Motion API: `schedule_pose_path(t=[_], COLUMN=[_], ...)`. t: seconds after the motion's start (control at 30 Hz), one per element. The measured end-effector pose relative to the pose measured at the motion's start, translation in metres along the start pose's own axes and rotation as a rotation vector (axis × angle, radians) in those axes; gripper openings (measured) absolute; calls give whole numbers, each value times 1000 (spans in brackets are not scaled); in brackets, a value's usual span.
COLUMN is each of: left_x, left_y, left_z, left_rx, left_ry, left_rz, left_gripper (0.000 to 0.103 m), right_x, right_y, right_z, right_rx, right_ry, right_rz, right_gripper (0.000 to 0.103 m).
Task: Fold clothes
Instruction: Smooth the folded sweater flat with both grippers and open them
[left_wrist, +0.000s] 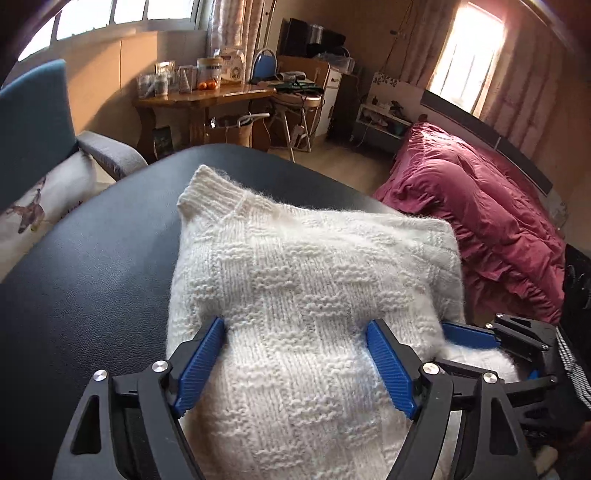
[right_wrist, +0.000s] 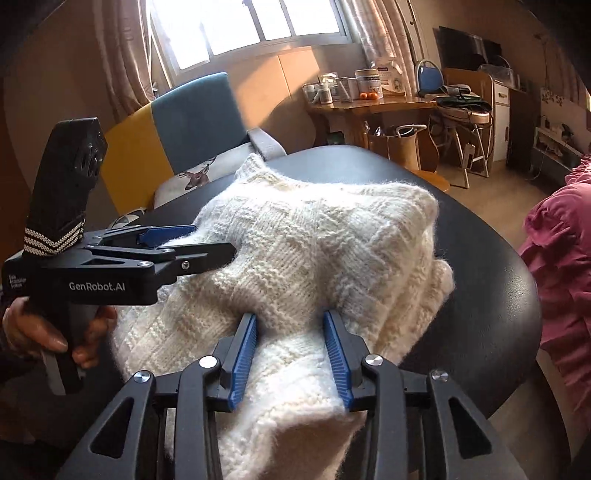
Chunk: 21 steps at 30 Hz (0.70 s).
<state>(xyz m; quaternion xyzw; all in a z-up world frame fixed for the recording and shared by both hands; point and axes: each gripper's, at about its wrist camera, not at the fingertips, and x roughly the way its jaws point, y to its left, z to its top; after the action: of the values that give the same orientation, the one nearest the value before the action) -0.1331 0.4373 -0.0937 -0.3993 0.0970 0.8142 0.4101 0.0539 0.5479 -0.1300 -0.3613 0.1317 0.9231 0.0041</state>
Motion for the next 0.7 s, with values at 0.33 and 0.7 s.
schedule_pose_path(t=[0.33, 0.7], left_x=[-52, -168], left_y=[-5, -14], left_z=[1, -24], left_rx=[-69, -123], left_ry=[-68, -214], left_rz=[194, 263], left_gripper=[85, 103], right_x=[-19, -72], right_y=[25, 90], right_z=[27, 34], right_rx=[120, 85], right_ry=[-2, -131], right_rz=[-159, -240], right_gripper=[39, 39])
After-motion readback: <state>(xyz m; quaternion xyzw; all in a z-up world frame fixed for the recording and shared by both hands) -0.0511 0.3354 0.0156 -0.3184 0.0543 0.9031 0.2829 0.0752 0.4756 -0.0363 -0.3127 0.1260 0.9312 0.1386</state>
